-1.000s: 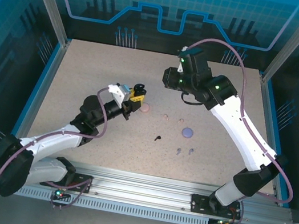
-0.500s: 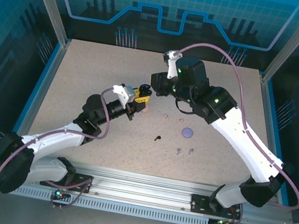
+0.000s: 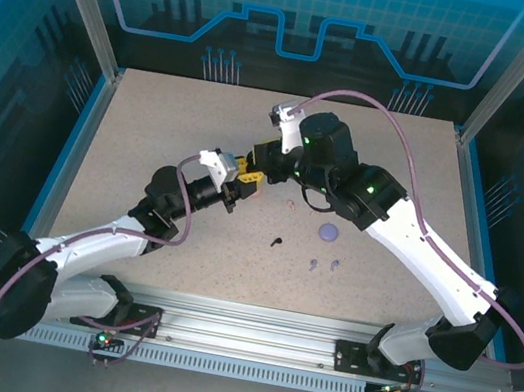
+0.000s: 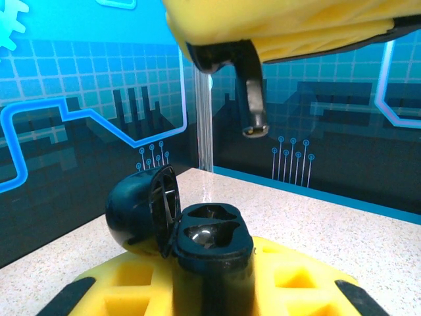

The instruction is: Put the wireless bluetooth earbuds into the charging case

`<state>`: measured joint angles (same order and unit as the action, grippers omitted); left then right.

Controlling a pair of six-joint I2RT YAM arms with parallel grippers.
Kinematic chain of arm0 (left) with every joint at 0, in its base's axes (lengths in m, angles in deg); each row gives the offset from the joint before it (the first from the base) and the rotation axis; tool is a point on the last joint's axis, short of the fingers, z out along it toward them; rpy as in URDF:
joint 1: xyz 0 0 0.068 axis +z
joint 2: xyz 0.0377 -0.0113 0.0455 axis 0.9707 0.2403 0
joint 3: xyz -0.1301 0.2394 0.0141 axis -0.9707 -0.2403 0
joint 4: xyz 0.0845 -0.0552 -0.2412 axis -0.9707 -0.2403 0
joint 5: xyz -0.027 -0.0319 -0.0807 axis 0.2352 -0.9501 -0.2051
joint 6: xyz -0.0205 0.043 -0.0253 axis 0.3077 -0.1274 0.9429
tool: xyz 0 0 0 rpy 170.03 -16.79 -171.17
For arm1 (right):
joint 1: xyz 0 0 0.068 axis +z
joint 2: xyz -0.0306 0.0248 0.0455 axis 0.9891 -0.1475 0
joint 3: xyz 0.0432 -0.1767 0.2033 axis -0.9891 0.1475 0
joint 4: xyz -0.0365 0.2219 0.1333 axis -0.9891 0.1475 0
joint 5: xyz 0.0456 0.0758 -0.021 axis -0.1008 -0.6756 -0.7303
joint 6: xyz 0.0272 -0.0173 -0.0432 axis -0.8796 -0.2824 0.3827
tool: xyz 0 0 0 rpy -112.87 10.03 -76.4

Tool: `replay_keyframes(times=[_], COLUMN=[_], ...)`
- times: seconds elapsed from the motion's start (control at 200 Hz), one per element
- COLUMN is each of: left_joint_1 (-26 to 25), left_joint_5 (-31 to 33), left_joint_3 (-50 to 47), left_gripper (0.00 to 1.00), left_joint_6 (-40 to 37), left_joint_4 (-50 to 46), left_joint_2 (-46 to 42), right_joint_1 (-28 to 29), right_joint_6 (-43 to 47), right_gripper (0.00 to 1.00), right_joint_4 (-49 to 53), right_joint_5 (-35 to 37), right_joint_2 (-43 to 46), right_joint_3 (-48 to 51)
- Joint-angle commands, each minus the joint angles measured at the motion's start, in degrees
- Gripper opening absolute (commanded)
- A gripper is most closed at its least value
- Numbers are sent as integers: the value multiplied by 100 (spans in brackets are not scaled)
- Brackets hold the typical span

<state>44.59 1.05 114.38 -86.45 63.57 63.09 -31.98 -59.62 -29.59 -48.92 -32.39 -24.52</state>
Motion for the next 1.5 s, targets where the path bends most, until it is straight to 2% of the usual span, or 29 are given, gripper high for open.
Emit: replay_keyframes(times=[0.0, 0.5, 0.87, 1.496], left_joint_1=[-52, -97, -138, -229], left_joint_5=[-115, -170, -141, -135], left_joint_3=[228, 281, 254, 347], left_gripper=[0, 0, 0, 0], left_joint_6=[-34, -135, -197, -228], left_joint_4=[89, -70, -134, -225], left_joint_2=[-170, -270, -268, -384], right_joint_1=[99, 52, -107, -291], right_joint_6=[147, 82, -61, -200], right_gripper=[18, 17, 17, 16], right_joint_4=[-192, -268, -358, -479], right_joint_5=[-33, 174, -58, -190], right_joint_2=[62, 216, 409, 145], right_joint_3=[158, 507, 343, 593])
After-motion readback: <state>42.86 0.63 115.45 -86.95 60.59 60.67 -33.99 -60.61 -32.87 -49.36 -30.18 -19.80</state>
